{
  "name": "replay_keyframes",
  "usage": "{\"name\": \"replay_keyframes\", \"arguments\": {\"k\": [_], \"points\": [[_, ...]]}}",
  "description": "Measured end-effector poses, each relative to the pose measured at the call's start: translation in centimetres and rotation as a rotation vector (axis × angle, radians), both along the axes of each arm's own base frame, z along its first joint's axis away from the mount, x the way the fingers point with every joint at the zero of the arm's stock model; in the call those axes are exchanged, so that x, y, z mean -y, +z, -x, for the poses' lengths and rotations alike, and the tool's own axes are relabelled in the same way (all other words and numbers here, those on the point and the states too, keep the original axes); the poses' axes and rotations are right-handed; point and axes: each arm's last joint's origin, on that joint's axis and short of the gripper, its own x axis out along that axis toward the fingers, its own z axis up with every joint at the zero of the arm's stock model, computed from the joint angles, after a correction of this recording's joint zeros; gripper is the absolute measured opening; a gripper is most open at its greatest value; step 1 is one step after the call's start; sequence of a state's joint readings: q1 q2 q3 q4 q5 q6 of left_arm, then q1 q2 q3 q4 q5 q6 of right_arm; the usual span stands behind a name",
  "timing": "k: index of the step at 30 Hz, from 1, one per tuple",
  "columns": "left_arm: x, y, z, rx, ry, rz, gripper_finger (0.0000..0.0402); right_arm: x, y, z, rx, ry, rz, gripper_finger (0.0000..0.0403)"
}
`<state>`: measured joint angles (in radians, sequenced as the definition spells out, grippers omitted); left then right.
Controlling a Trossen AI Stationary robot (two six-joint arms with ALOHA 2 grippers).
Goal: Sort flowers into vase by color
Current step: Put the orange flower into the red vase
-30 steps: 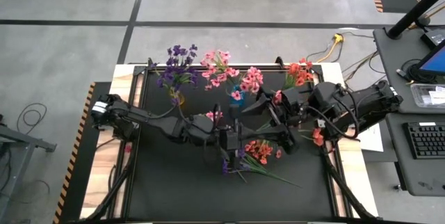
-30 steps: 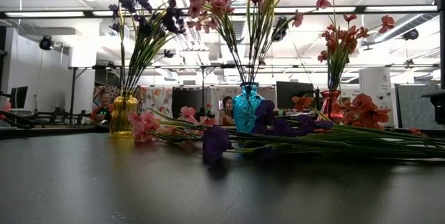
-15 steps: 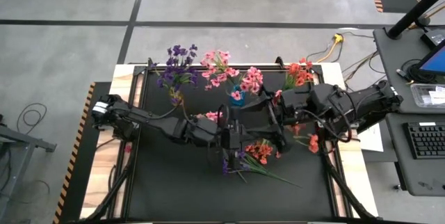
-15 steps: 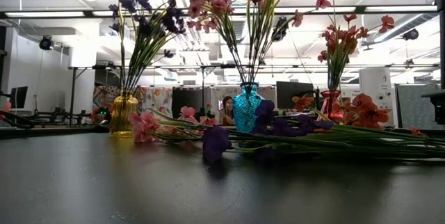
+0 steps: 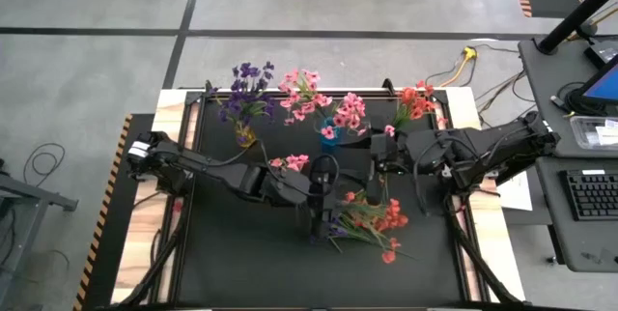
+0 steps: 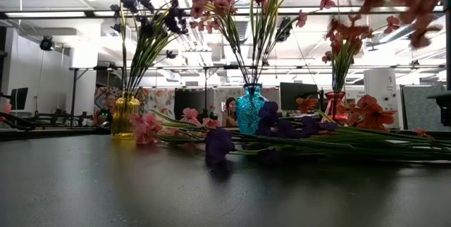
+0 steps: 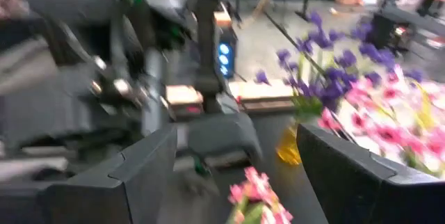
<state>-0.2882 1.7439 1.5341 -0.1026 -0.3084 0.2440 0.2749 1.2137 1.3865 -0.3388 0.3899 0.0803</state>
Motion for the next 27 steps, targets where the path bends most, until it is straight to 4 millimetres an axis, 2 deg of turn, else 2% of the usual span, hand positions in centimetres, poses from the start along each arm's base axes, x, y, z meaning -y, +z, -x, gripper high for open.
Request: {"name": "replay_keyframes", "arguments": {"k": [8,12,18,24,27], "points": [[-0.6,-1.1,0.4,-0.105,0.128,0.029,0.0197,0.6,-1.5,0.6,-0.157,-0.184,0.115,0.0271],[-0.5,-1.2,0.4,-0.109,0.131,0.028,0.0220,0.9,-1.8,0.7,-0.177,-0.269,0.156,0.0265],[-0.8,-1.2,0.5,-0.106,0.199,-0.019,0.0254,0.8,-2.7,-0.3,-0.193,-0.377,0.202,0.0265],[-0.7,-0.5,0.1,-0.024,0.194,-0.005,0.0258,0.7,-4.4,-2.1,-0.209,-0.552,0.248,0.0256],[-0.7,-0.9,0.1,-0.036,0.201,-0.012,0.0258,0.6,-5.0,-2.5,-0.203,-0.609,0.247,0.0251]]}}
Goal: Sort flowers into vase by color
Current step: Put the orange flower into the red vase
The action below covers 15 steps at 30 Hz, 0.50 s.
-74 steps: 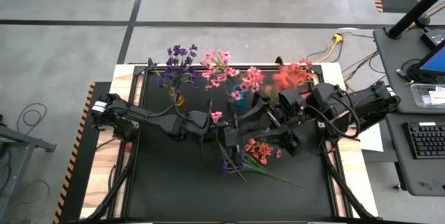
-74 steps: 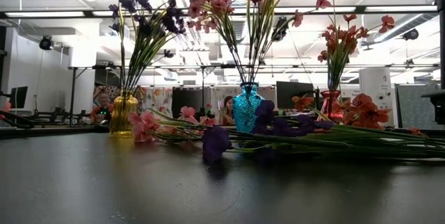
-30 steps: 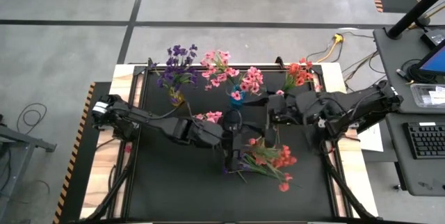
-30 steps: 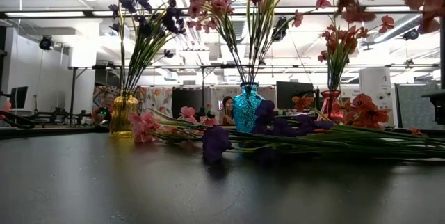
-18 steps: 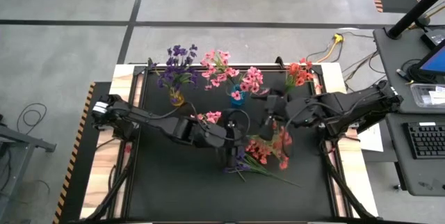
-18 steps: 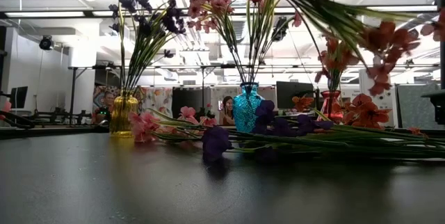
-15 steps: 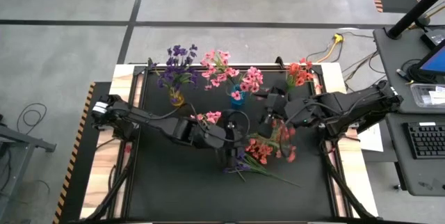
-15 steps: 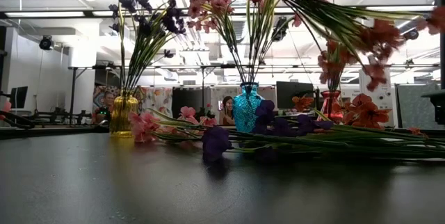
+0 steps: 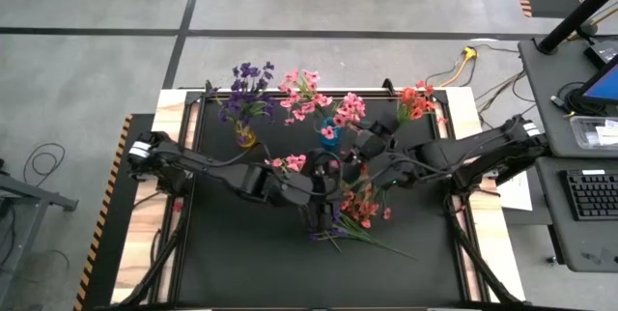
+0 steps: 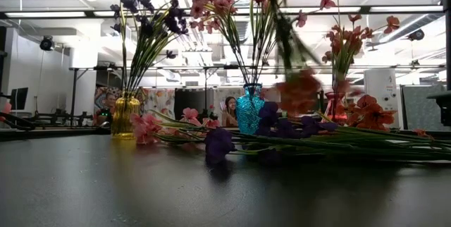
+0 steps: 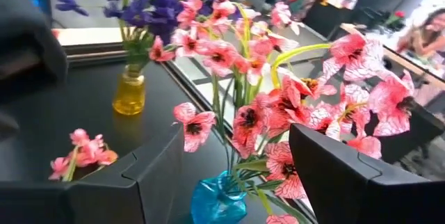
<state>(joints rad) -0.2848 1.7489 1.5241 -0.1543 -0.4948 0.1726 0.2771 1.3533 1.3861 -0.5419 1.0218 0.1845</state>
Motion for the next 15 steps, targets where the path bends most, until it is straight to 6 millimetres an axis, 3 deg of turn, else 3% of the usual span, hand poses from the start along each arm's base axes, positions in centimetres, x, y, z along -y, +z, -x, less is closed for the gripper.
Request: {"name": "replay_keyframes", "arguments": {"k": [10,15], "points": [[-0.4,-3.5,0.5,-0.010,0.198,-0.010,0.0259,-0.1,-1.0,-0.8,0.081,-0.156,0.013,0.0246],[-0.3,-4.8,1.0,-0.050,0.211,-0.003,0.0259,-0.6,-3.1,-2.4,0.060,-0.193,0.031,0.0246]]}}
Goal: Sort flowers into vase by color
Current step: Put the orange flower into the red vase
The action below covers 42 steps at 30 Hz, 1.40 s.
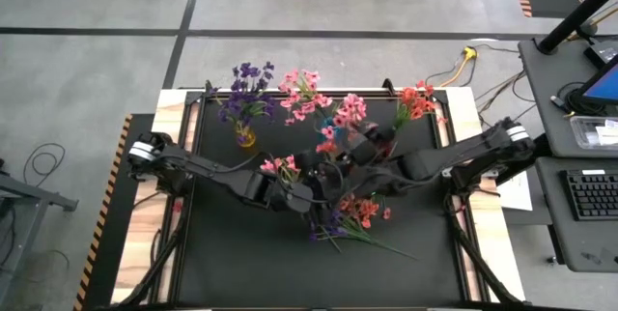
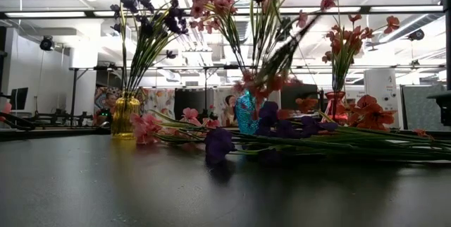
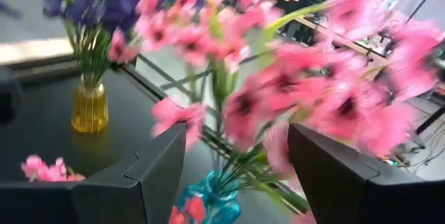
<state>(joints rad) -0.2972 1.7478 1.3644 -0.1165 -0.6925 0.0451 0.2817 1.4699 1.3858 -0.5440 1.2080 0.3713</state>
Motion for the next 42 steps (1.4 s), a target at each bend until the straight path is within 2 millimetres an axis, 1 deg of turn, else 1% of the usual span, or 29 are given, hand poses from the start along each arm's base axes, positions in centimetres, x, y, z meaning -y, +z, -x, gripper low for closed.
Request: {"name": "replay_keyframes", "arguments": {"k": [3,5,8,13,16,21,25,28,35,37,41,42], "points": [[0.4,0.2,0.6,-0.015,0.011,-0.007,0.0259,-0.3,-1.4,-1.0,-0.044,-0.003,0.015,0.0246],[0.6,0.5,1.0,-0.016,0.028,-0.024,0.0259,-0.5,-1.7,-1.6,-0.046,-0.006,0.016,0.0246],[1.0,0.3,1.5,-0.027,0.043,-0.038,0.0259,-0.7,-1.9,-2.1,-0.027,-0.017,0.011,0.0246],[1.4,-0.7,2.2,0.021,0.043,-0.025,0.0256,-0.8,-2.5,-2.5,-0.001,-0.036,0.000,0.0247],[1.4,-1.5,2.9,0.070,0.054,-0.038,0.0242,-0.9,-2.7,-2.5,0.014,-0.051,0.002,0.0246],[1.0,-1.7,4.2,0.216,0.043,-0.008,0.0208,-1.1,-3.1,-2.8,0.046,-0.062,-0.016,0.0238],[0.6,-2.6,4.9,0.268,0.014,0.021,0.0179,-1.2,-3.7,-3.2,0.041,-0.063,-0.015,0.0232],[0.6,-3.0,4.9,0.293,-0.035,0.050,0.0159,-1.3,-4.0,-3.6,0.050,-0.063,-0.015,0.0231],[0.5,-3.7,4.4,0.290,-0.013,0.038,0.0121,-1.4,-4.1,-3.8,0.043,-0.058,-0.008,0.0231],[0.5,-3.7,4.4,0.289,0.001,0.027,0.0100,-1.3,-4.1,-3.8,0.044,-0.061,-0.005,0.0230],[0.6,-3.8,4.5,0.276,-0.005,0.000,0.0022,-1.3,-4.1,-3.8,0.036,-0.057,-0.003,0.0231],[0.6,-3.8,4.5,0.274,-0.017,0.003,0.0012,-1.4,-4.1,-3.8,0.035,-0.057,-0.002,0.0231]]}}
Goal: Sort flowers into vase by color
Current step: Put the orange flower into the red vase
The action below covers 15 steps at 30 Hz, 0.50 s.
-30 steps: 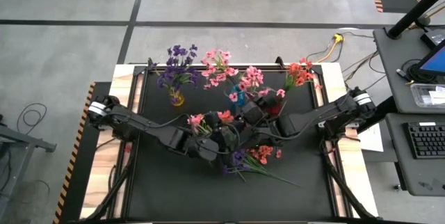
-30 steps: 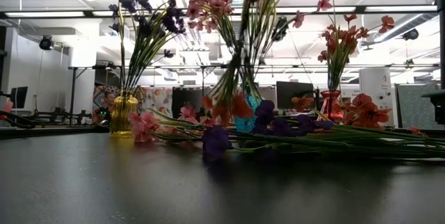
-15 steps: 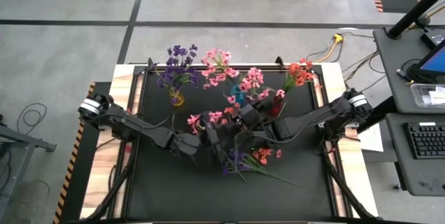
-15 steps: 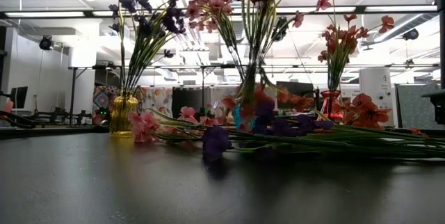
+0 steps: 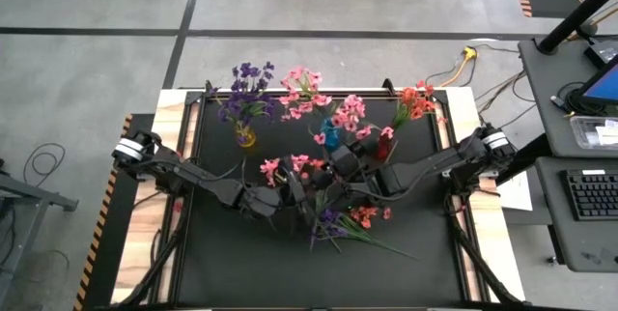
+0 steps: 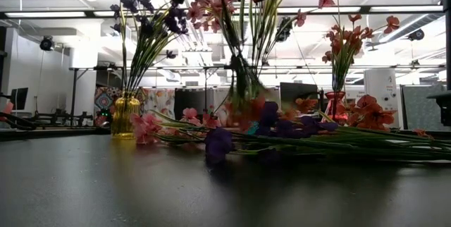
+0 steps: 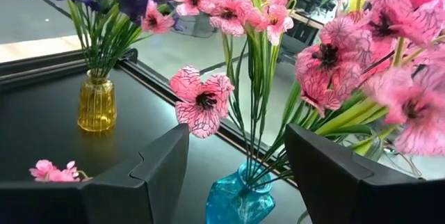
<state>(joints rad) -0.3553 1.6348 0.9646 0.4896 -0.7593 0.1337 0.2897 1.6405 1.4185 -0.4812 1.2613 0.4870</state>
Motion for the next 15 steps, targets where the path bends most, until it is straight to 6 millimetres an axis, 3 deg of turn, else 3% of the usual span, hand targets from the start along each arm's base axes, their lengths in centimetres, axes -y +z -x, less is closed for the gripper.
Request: {"name": "replay_keyframes", "arguments": {"k": [15], "points": [[0.15,-0.56,-0.04,0.011,-0.046,0.044,0.0000,-0.03,-0.05,0.03,-0.007,0.005,-0.002,0.0228]]}}
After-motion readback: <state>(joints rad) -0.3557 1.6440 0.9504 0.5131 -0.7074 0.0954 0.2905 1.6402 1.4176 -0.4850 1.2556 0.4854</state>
